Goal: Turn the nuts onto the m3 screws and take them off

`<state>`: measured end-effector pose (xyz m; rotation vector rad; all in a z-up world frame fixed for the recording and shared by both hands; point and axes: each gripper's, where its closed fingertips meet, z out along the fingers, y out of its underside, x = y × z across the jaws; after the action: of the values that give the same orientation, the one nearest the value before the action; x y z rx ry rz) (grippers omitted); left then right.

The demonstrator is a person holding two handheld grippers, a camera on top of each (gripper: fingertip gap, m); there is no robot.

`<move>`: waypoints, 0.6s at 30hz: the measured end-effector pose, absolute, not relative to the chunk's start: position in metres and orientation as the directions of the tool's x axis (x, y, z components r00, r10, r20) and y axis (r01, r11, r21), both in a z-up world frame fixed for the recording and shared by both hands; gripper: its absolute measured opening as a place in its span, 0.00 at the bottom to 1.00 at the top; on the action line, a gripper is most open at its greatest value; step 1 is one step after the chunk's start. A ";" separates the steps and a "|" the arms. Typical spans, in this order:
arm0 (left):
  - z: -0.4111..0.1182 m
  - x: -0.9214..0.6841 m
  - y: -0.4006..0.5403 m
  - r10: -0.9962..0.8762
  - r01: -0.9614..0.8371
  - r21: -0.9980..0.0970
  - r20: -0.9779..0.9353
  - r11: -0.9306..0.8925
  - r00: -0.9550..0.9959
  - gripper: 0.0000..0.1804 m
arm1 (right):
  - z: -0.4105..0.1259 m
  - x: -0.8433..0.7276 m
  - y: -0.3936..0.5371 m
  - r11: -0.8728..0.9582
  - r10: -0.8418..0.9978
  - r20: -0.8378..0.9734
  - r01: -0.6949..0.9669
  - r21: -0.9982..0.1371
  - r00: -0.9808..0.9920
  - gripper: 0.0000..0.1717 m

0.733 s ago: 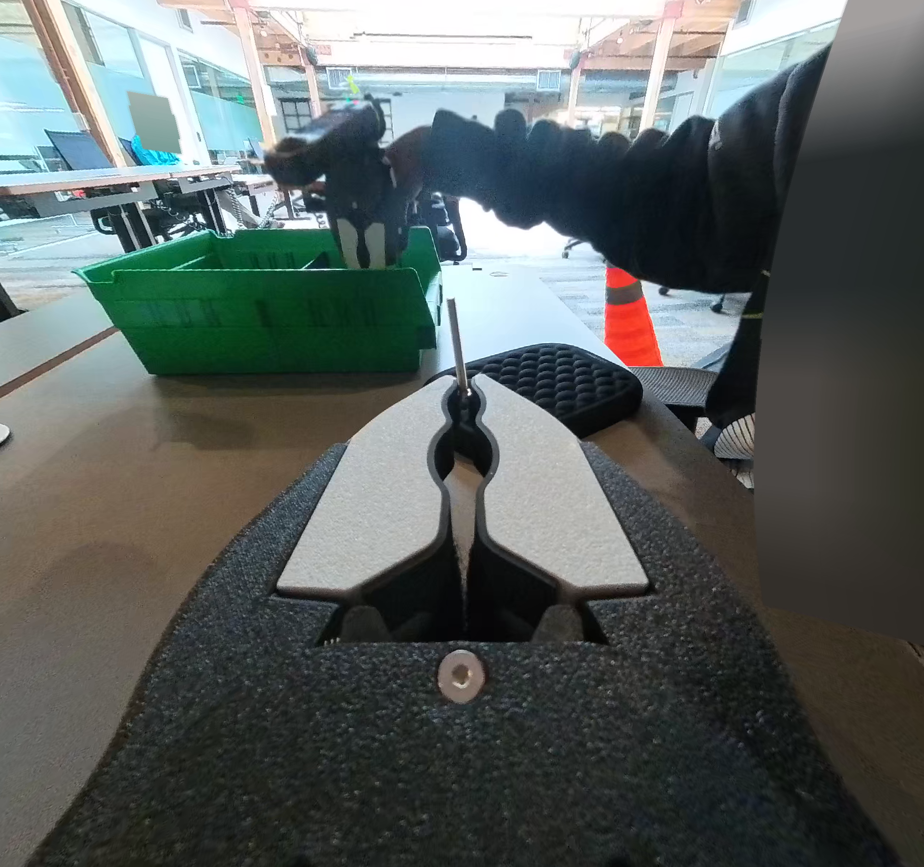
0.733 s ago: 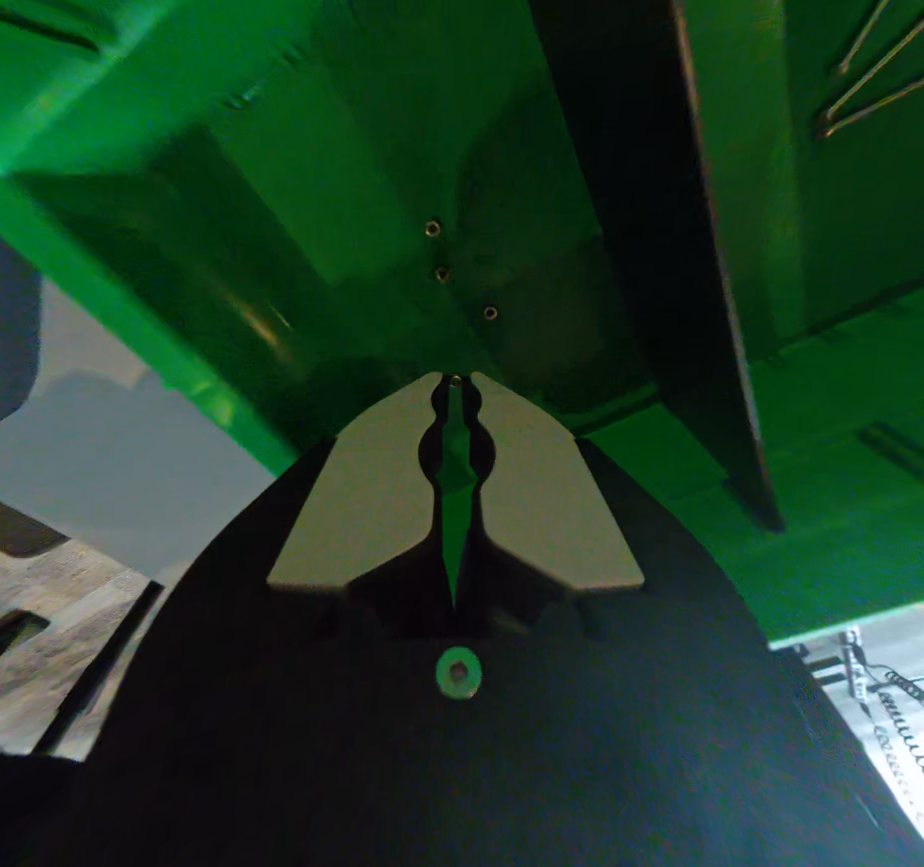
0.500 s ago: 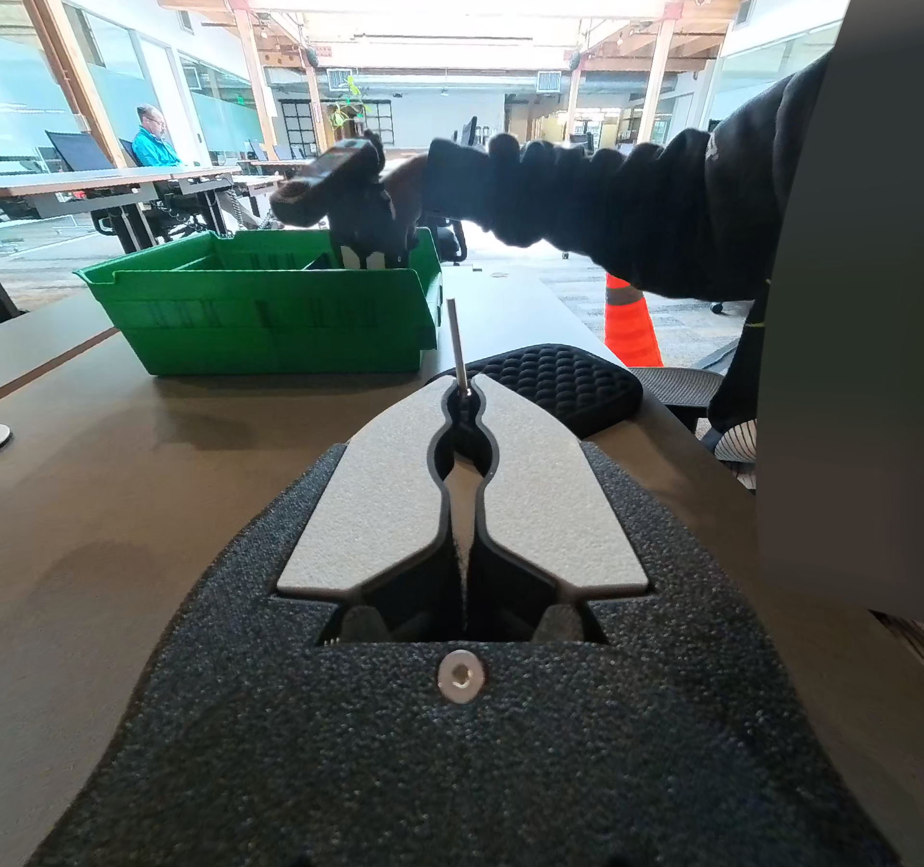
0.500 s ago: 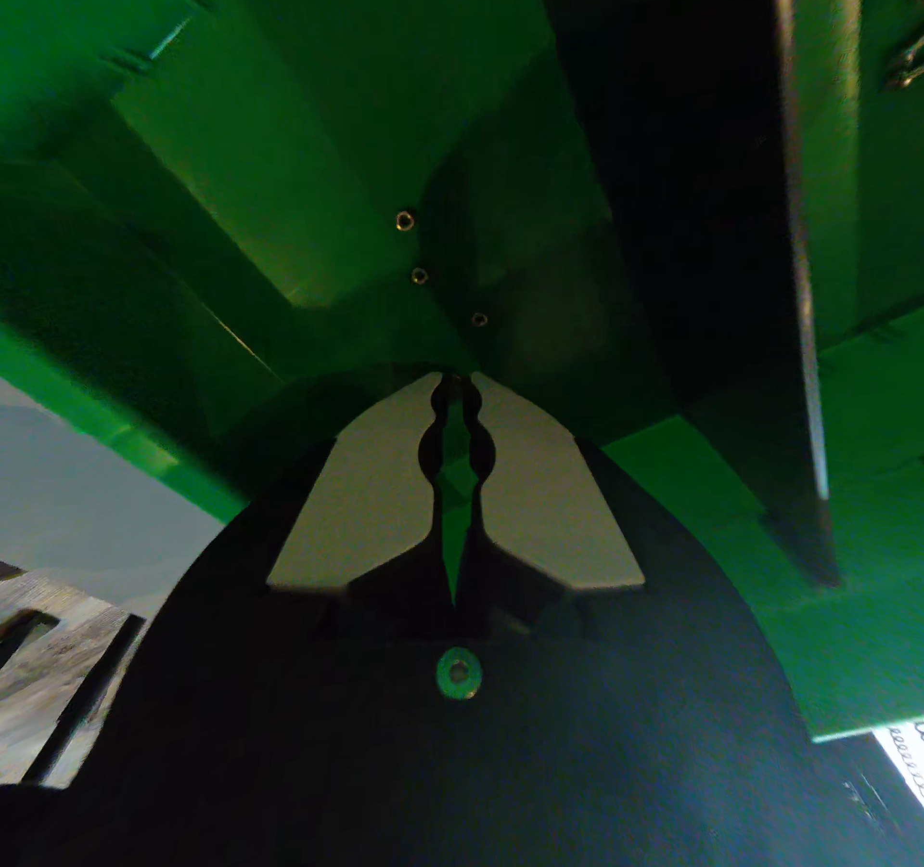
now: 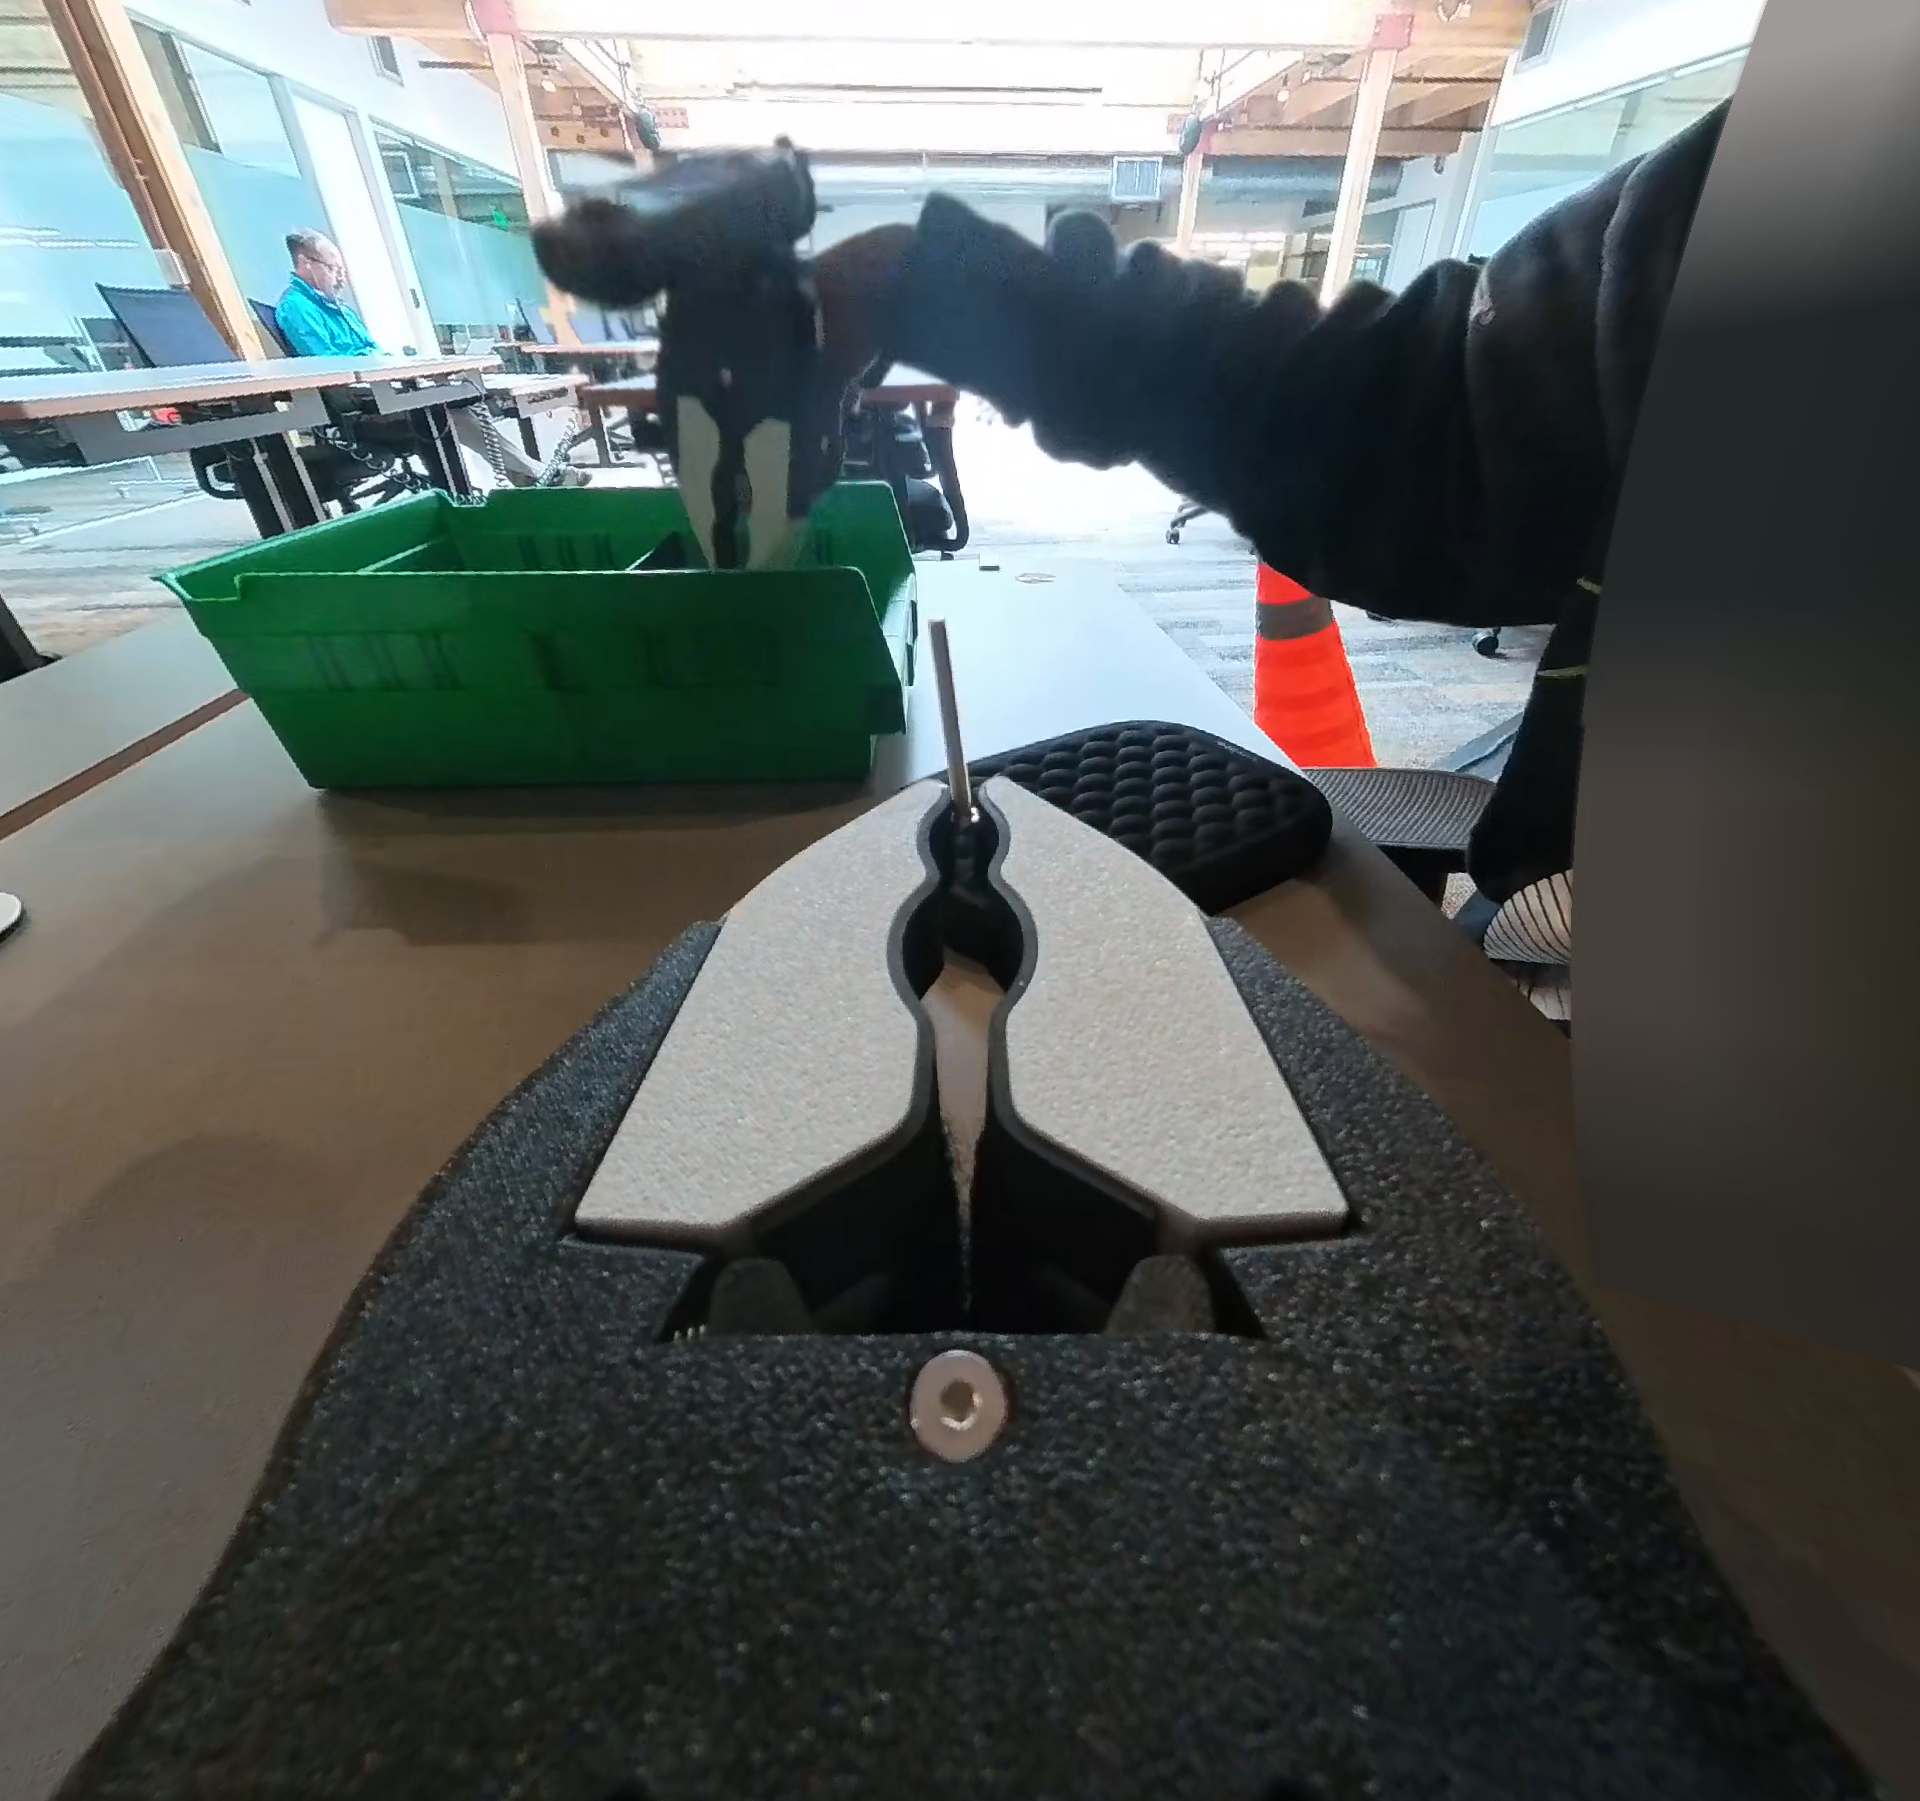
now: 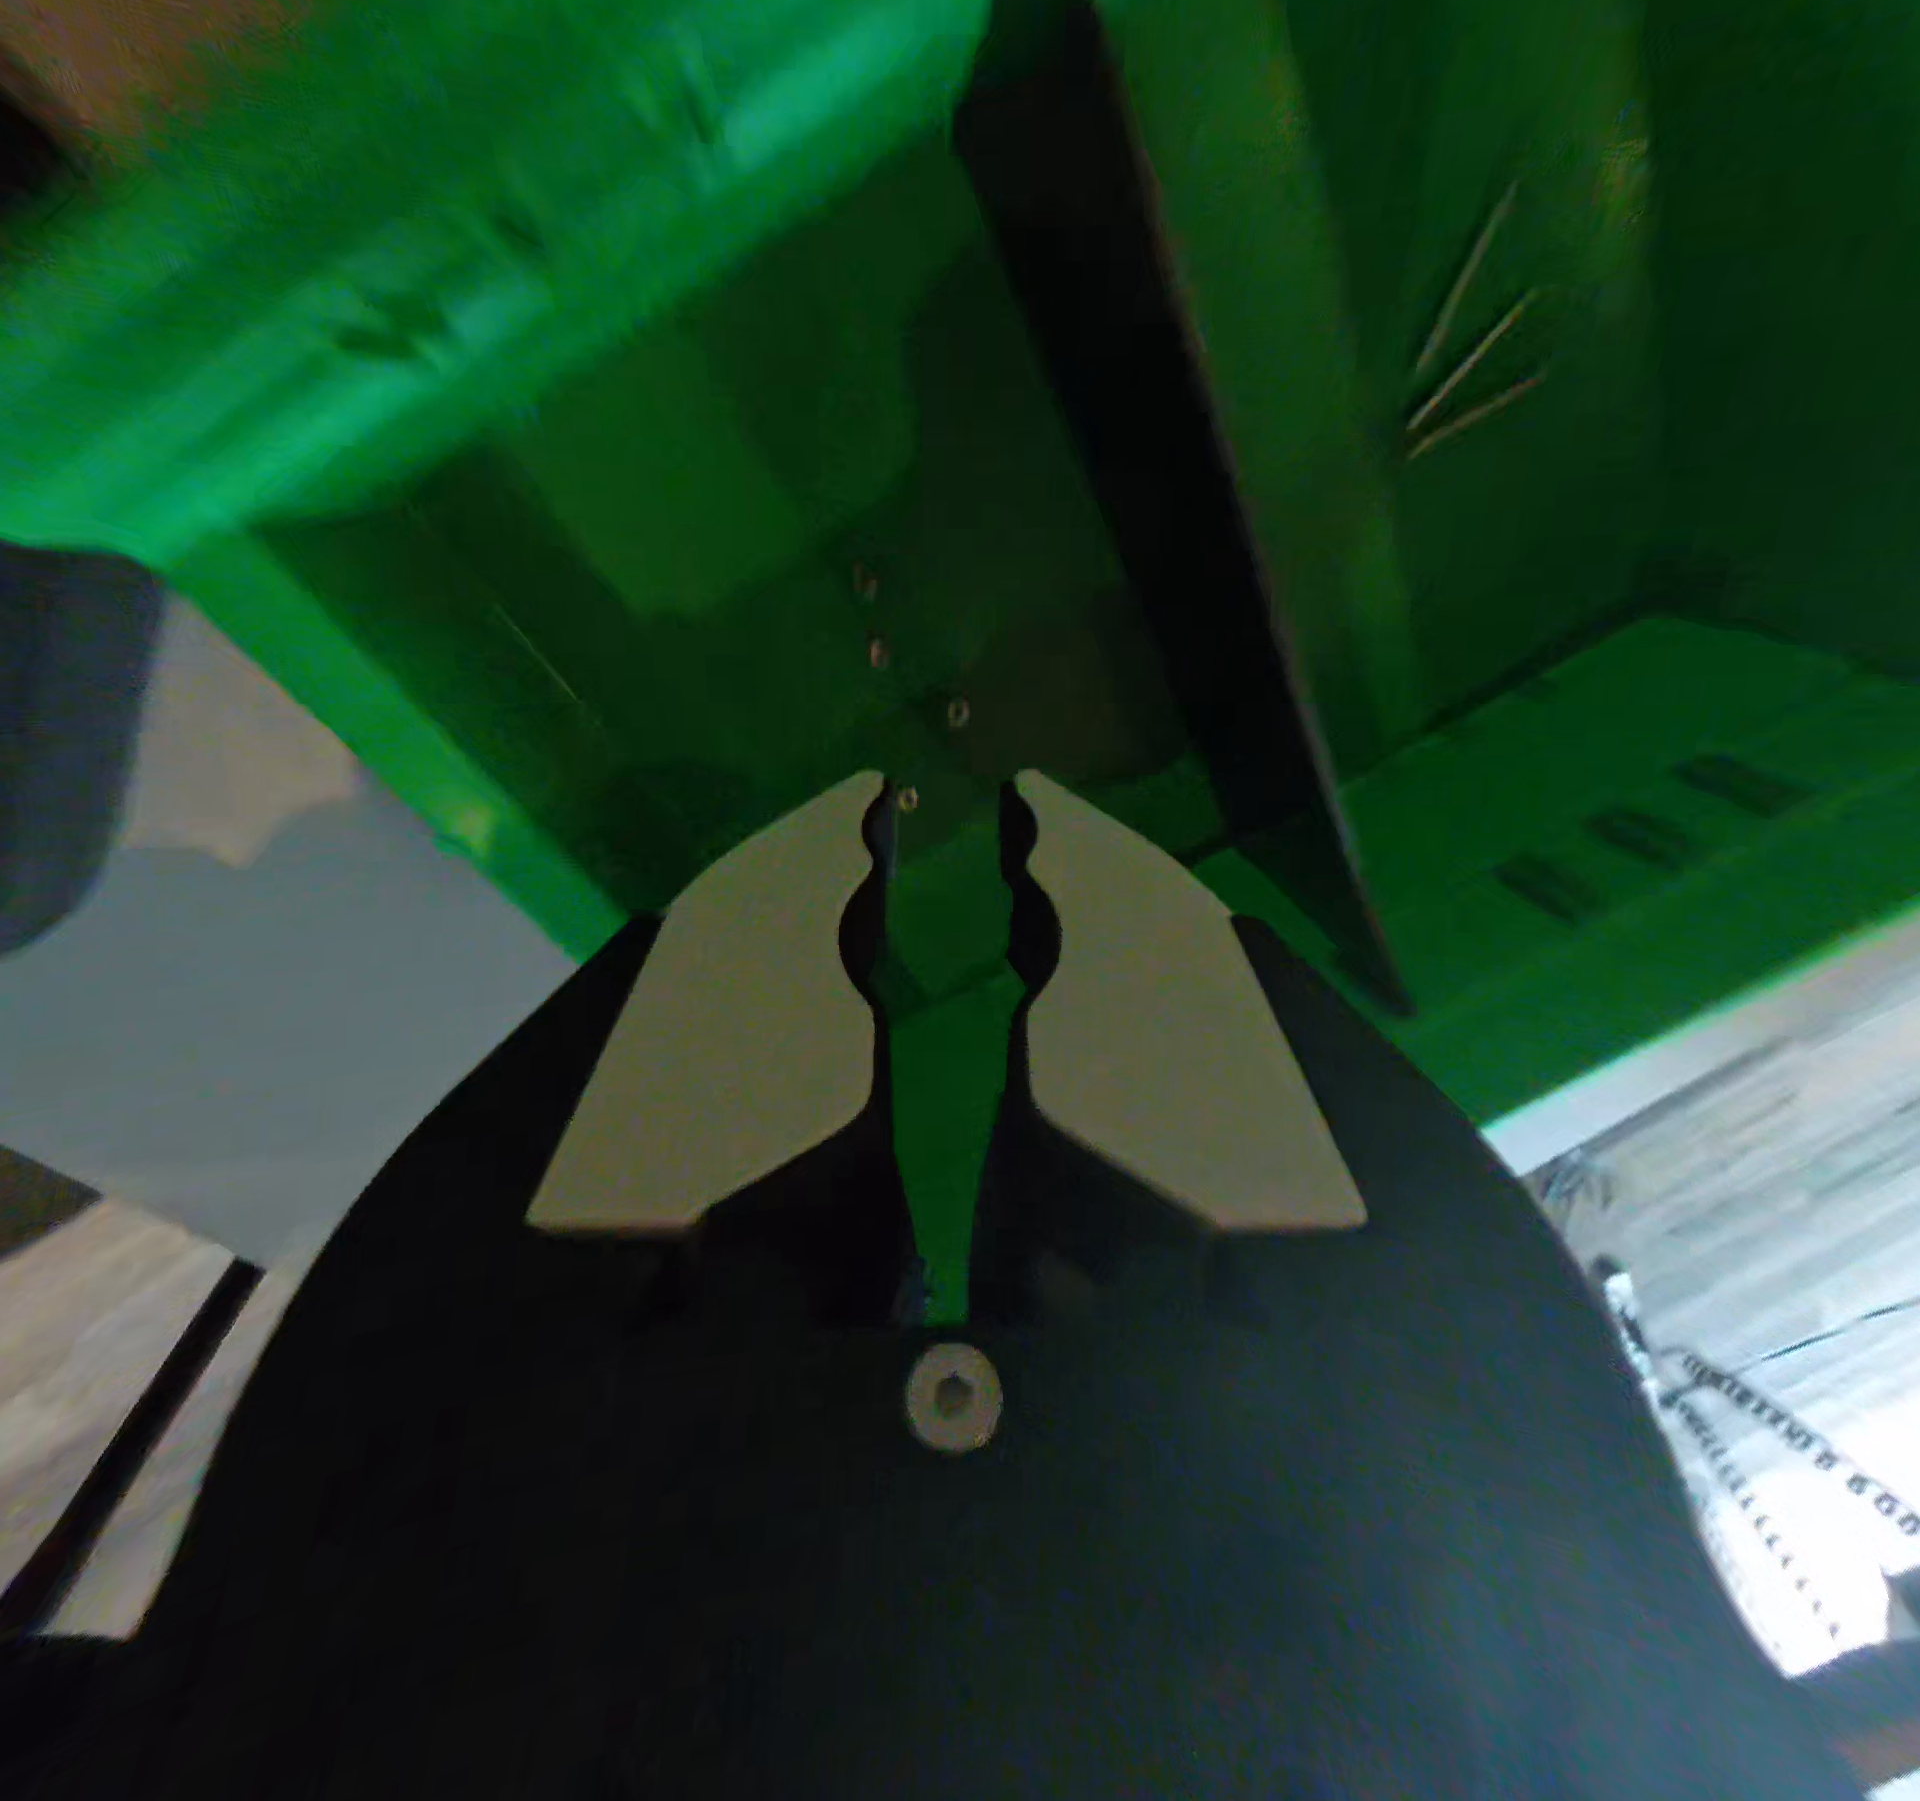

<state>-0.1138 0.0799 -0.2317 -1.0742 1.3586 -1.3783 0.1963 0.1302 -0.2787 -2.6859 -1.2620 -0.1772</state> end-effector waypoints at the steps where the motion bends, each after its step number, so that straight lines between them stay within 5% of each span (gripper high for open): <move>1: -0.231 -0.114 0.080 -0.975 0.024 -1.000 -0.007 0.002 -0.223 0.01 | -0.263 0.180 0.135 -0.602 0.752 0.212 0.781 -0.164 0.624 0.11; 7: -0.231 -0.114 0.080 -0.975 0.026 -1.000 -0.005 -0.001 -0.223 0.01 | -0.178 -0.003 0.112 -0.141 0.905 0.234 0.768 -0.625 0.356 0.11; 12: -0.231 -0.114 0.079 -0.975 0.026 -1.000 -0.010 0.005 -0.223 0.00 | -0.179 -0.099 0.080 0.051 0.960 0.234 0.721 -0.691 0.157 0.10; 18: -0.229 -0.115 0.078 -0.975 0.033 -0.999 -0.018 0.011 -0.224 0.00 | -0.200 -0.137 0.084 0.026 0.973 0.181 0.713 -0.700 0.143 0.07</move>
<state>-0.1150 0.0779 -0.2289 -1.0593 1.3555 -1.3771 -0.1367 0.0844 -0.1999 -1.7448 -1.6280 0.4877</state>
